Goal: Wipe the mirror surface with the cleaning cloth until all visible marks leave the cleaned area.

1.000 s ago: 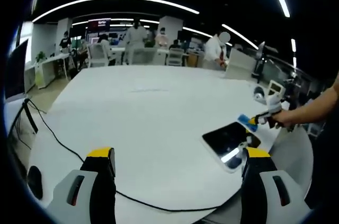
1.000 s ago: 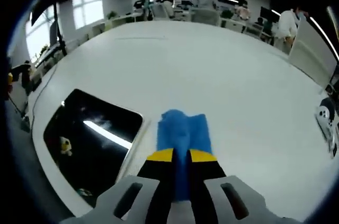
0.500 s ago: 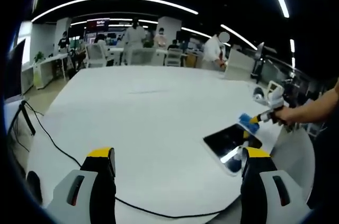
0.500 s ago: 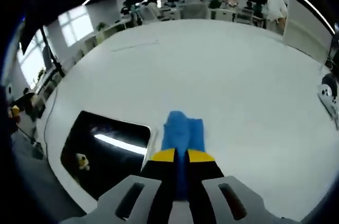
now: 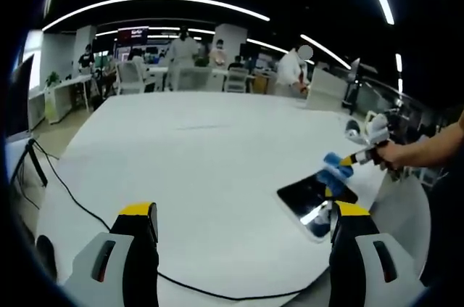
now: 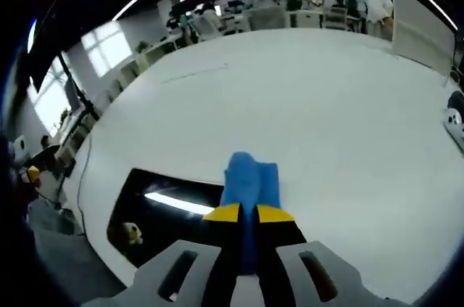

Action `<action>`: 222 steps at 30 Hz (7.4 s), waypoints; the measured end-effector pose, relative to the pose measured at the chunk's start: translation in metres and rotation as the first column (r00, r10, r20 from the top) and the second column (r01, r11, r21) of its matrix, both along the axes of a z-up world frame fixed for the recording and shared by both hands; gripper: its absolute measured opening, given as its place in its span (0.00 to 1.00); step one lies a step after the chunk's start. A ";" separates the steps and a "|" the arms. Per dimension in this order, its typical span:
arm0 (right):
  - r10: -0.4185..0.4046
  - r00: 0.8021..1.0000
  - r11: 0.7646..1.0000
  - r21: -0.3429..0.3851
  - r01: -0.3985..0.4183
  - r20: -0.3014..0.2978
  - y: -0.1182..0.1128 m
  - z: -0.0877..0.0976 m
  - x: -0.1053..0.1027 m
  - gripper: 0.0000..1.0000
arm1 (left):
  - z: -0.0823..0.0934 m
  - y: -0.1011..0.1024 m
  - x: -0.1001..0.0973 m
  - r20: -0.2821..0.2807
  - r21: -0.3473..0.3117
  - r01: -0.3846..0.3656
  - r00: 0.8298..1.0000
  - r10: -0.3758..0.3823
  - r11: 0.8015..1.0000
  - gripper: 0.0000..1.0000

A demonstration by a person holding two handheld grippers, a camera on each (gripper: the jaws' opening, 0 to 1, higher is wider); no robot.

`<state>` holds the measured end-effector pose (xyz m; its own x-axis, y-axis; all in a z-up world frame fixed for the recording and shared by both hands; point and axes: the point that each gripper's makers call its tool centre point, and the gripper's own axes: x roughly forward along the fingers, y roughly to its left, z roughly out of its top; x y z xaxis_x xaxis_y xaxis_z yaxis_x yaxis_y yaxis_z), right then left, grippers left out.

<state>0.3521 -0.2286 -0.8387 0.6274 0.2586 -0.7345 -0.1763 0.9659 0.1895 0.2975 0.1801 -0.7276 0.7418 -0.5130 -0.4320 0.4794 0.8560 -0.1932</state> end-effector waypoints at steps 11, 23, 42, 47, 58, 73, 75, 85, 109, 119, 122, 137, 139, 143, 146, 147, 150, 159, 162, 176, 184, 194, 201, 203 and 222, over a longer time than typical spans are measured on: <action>0.014 1.000 1.000 -0.019 -0.015 -0.020 0.019 -0.015 -0.003 0.01 | 0.001 0.005 -0.003 -0.007 0.014 0.009 1.000 -0.009 1.000 1.00; 0.026 0.999 0.997 -0.071 -0.029 -0.047 0.030 -0.028 -0.006 0.01 | 0.001 0.004 0.000 -0.011 0.021 0.027 1.000 -0.027 0.999 1.00; 0.004 0.998 0.999 -0.037 -0.006 -0.062 0.065 -0.028 -0.002 0.00 | -0.002 0.004 0.001 -0.011 0.011 0.031 0.999 -0.031 0.999 1.00; 0.002 0.998 0.999 -0.037 -0.005 -0.069 0.077 -0.028 0.002 0.00 | -0.002 0.006 0.001 -0.010 0.007 0.029 1.000 -0.029 1.000 1.00; 0.030 0.996 1.000 -0.003 -0.031 -0.087 0.111 -0.029 0.005 0.00 | 0.001 0.013 0.001 -0.002 0.000 0.018 1.000 -0.018 1.000 1.00; 0.110 0.988 0.994 0.023 -0.108 -0.104 0.174 -0.029 0.009 0.00 | -0.001 0.017 -0.001 -0.004 -0.009 0.023 1.000 -0.023 1.000 1.00; 0.115 0.988 0.993 0.032 -0.113 -0.105 0.181 -0.029 0.011 0.00 | 0.000 0.017 -0.001 -0.004 -0.008 0.026 1.000 -0.026 1.000 1.00; 0.142 0.984 0.989 0.053 -0.136 -0.110 0.209 -0.028 0.009 0.00 | 0.001 0.012 0.000 -0.002 -0.012 0.033 0.999 -0.034 0.999 1.00; 0.161 0.983 0.985 0.077 -0.154 -0.092 0.227 -0.029 0.012 0.00 | -0.002 0.017 -0.010 0.000 -0.013 -0.002 1.000 0.002 1.000 1.00; 0.179 0.978 0.982 0.084 -0.170 -0.107 0.225 -0.028 -0.003 0.00 | 0.000 0.023 -0.015 0.003 -0.001 -0.016 1.000 0.016 1.000 1.00; 0.188 0.976 0.980 0.084 -0.179 -0.112 0.226 -0.029 -0.008 0.00 | 0.001 0.024 -0.015 0.004 0.004 -0.017 1.000 0.017 1.000 1.00; 0.237 0.966 0.971 0.047 -0.233 -0.107 0.231 -0.029 -0.034 0.00 | 0.004 0.015 -0.010 0.021 -0.017 -0.017 1.000 0.017 1.000 1.00; 0.241 0.965 0.970 0.047 -0.237 -0.105 0.230 -0.029 -0.033 0.00 | 0.003 0.015 -0.011 0.019 -0.015 -0.015 1.000 0.015 1.000 1.00; 0.247 0.964 0.969 0.047 -0.243 -0.100 0.230 -0.029 -0.033 0.00 | 0.004 0.018 -0.012 0.021 -0.015 -0.023 1.000 0.023 1.000 1.00; 0.248 0.964 0.968 0.048 -0.244 -0.096 0.230 -0.028 -0.033 0.00 | 0.006 0.020 -0.012 0.022 -0.016 -0.027 0.999 0.028 0.999 1.00; 0.251 0.963 0.968 0.048 -0.247 -0.095 0.230 -0.028 -0.033 0.00 | 0.005 0.021 -0.012 0.023 -0.016 -0.029 0.999 0.030 0.999 1.00; 0.255 0.963 0.967 0.048 -0.251 -0.090 0.230 -0.028 -0.033 0.00 | 0.006 0.021 -0.013 0.023 -0.020 -0.034 0.999 0.035 0.999 1.00; 0.264 0.963 0.964 0.027 -0.263 -0.062 0.219 -0.029 -0.036 0.00 | 0.004 0.016 -0.015 0.019 -0.025 -0.033 0.999 0.033 0.999 1.00; 0.252 0.966 0.968 0.025 -0.251 -0.055 0.211 -0.028 -0.036 0.00 | 0.005 0.012 -0.014 0.021 -0.025 -0.027 0.999 0.028 0.999 1.00; 0.190 0.981 0.981 0.035 -0.188 -0.036 0.174 -0.028 -0.038 0.00 | 0.003 0.003 -0.009 0.031 -0.020 -0.024 0.999 0.025 1.000 1.00; 0.167 0.985 0.986 0.034 -0.166 -0.037 0.158 -0.028 -0.039 0.00 | 0.000 -0.001 -0.011 0.024 -0.018 -0.015 1.000 0.015 1.000 1.00; 0.151 0.988 0.989 0.011 -0.151 -0.043 0.133 -0.028 -0.041 0.00 | 0.003 -0.005 -0.012 0.026 -0.013 -0.016 1.000 0.016 1.000 1.00; 0.152 0.987 0.988 -0.007 -0.153 -0.060 0.111 -0.029 -0.042 0.00 | 0.006 -0.015 -0.013 0.029 -0.009 -0.023 0.999 0.023 1.000 1.00; 0.149 0.987 0.989 -0.008 -0.150 -0.068 0.104 -0.029 -0.043 0.00 | 0.007 -0.018 -0.015 0.024 0.002 -0.023 0.999 0.023 1.000 1.00; 0.056 0.996 0.998 -0.012 -0.057 -0.064 0.045 -0.029 -0.045 0.00 | 0.001 -0.022 -0.017 0.027 -0.001 0.000 1.000 0.000 1.000 1.00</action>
<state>0.3076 -0.1835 -0.8678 0.5636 0.2819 -0.7765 -0.2190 0.9573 0.1885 0.2806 0.1579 -0.7266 0.7533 -0.5132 -0.4113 0.4845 0.8559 -0.1806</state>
